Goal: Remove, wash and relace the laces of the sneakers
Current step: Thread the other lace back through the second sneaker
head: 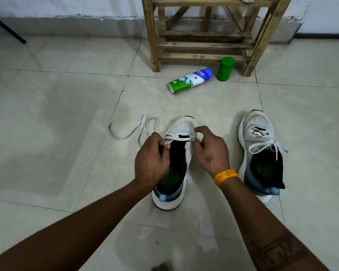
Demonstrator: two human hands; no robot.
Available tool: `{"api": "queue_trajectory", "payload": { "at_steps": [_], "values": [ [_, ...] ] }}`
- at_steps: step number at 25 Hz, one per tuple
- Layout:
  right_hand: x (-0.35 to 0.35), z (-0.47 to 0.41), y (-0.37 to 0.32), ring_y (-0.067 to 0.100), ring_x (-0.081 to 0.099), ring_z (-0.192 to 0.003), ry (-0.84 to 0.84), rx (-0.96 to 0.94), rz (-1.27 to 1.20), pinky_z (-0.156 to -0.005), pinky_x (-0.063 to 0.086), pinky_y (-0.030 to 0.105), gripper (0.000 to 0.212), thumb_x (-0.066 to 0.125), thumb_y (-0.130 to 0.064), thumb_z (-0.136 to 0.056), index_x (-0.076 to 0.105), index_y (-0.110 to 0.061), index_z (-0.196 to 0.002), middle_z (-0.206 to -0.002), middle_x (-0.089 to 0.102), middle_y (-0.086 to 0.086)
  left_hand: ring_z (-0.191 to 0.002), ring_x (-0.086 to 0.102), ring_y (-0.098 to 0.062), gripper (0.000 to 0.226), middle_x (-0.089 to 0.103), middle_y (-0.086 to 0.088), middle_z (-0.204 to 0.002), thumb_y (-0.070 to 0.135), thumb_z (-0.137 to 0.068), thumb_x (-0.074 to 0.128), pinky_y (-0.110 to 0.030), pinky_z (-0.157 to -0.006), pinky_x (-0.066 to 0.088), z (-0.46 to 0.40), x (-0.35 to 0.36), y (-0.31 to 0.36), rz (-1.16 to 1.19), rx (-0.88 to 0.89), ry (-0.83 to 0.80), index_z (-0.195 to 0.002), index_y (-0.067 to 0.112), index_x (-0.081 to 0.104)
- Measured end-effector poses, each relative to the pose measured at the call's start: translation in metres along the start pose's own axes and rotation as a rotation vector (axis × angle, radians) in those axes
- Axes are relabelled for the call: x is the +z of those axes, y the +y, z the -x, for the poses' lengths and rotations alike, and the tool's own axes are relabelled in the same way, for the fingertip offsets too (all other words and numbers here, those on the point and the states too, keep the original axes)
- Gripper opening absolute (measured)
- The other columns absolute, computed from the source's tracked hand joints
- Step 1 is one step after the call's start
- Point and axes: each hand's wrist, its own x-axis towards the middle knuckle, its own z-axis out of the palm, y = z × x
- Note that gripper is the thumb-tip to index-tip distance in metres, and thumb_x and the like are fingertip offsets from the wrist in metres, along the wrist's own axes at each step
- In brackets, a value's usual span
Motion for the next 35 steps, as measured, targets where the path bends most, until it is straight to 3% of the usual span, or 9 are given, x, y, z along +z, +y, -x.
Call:
{"api": "queue_trajectory", "payload": {
  "at_steps": [3, 6, 9, 15, 19, 24, 30, 32, 35],
  "values": [
    [0.006, -0.005, -0.003, 0.036, 0.065, -0.085, -0.078, -0.107, 0.088, -0.062, 0.039, 0.036, 0.011, 0.057, -0.023, -0.095, 0.062, -0.018, -0.103, -0.086, 0.071, 0.008, -0.062, 0.046, -0.012, 0.025, 0.047, 0.006, -0.071, 0.024, -0.098, 0.061, -0.029, -0.054, 0.032, -0.001, 0.002, 0.0, -0.001, -0.005, -0.008, -0.087, 0.021, 0.039],
    [-0.002, -0.006, 0.007, 0.043, 0.065, -0.092, -0.065, 0.033, 0.288, -0.066, 0.042, 0.04, 0.012, 0.052, -0.015, -0.094, 0.057, -0.008, -0.102, -0.098, 0.069, 0.017, -0.062, 0.044, -0.015, 0.023, 0.045, 0.007, -0.071, 0.021, -0.099, 0.058, -0.033, -0.058, 0.031, -0.002, 0.003, 0.0, -0.006, -0.038, -0.011, -0.089, 0.02, 0.037],
    [-0.014, 0.0, 0.015, 0.042, 0.064, -0.105, -0.259, 0.174, 0.474, -0.077, 0.047, 0.037, 0.022, 0.056, -0.016, -0.091, 0.061, -0.002, -0.108, -0.113, 0.068, 0.021, -0.065, 0.045, -0.021, 0.021, 0.046, 0.007, -0.073, 0.021, -0.1, 0.057, -0.034, -0.061, 0.033, -0.001, 0.004, 0.001, 0.003, -0.06, -0.012, -0.091, 0.019, 0.038],
    [-0.005, -0.008, -0.011, 0.042, 0.065, -0.089, -0.151, -0.086, 0.394, -0.063, 0.044, 0.04, 0.017, 0.052, -0.022, -0.096, 0.057, -0.01, -0.107, -0.095, 0.069, 0.015, -0.066, 0.046, -0.021, 0.021, 0.05, 0.002, -0.075, 0.022, -0.098, 0.058, -0.035, -0.059, 0.034, 0.0, 0.006, 0.002, -0.005, -0.062, -0.012, -0.09, 0.02, 0.038],
    [-0.012, -0.006, -0.009, 0.043, 0.064, -0.089, -0.219, -0.014, 0.418, -0.062, 0.033, 0.037, 0.01, 0.05, -0.021, -0.096, 0.047, -0.011, -0.094, -0.097, 0.067, 0.017, -0.068, 0.047, -0.022, 0.022, 0.048, 0.005, -0.075, 0.02, -0.099, 0.057, -0.035, -0.061, 0.034, 0.001, 0.006, 0.002, 0.023, -0.072, 0.008, -0.09, 0.02, 0.037],
    [-0.032, -0.012, -0.005, 0.037, 0.062, -0.118, -0.531, 0.115, 0.681, -0.087, 0.049, 0.035, 0.03, 0.056, -0.022, -0.096, 0.063, -0.008, -0.122, -0.127, 0.064, 0.016, -0.067, 0.048, -0.022, 0.02, 0.049, 0.002, -0.076, 0.019, -0.099, 0.057, -0.034, -0.06, 0.033, 0.005, 0.01, 0.007, 0.025, -0.077, 0.018, -0.092, 0.019, 0.038],
    [-0.016, -0.022, -0.013, 0.043, 0.064, -0.086, -0.283, -0.222, 0.479, -0.061, 0.041, 0.04, 0.017, 0.051, -0.021, -0.097, 0.05, -0.009, -0.109, -0.094, 0.067, 0.016, -0.07, 0.049, -0.021, 0.017, 0.051, 0.002, -0.08, 0.019, -0.099, 0.056, -0.034, -0.06, 0.034, 0.008, 0.011, 0.01, 0.008, -0.071, 0.008, -0.093, 0.018, 0.039],
    [-0.016, -0.019, -0.003, 0.044, 0.062, -0.084, -0.26, -0.203, 0.45, -0.061, 0.038, 0.041, 0.015, 0.048, -0.023, -0.099, 0.051, -0.009, -0.102, -0.092, 0.065, 0.016, -0.072, 0.051, -0.024, 0.016, 0.053, 0.001, -0.082, 0.018, -0.099, 0.055, -0.036, -0.061, 0.038, 0.008, 0.011, 0.011, 0.008, -0.102, 0.037, -0.095, 0.018, 0.04],
    [-0.022, -0.011, 0.017, 0.045, 0.062, -0.094, -0.296, -0.006, 0.53, -0.067, 0.034, 0.038, 0.014, 0.053, -0.016, -0.093, 0.058, -0.004, -0.1, -0.103, 0.066, 0.023, -0.073, 0.053, -0.028, 0.015, 0.054, -0.003, -0.083, 0.016, -0.1, 0.053, -0.04, -0.063, 0.044, 0.008, 0.012, 0.011, -0.015, -0.12, 0.071, -0.095, 0.016, 0.039]
  ]
}}
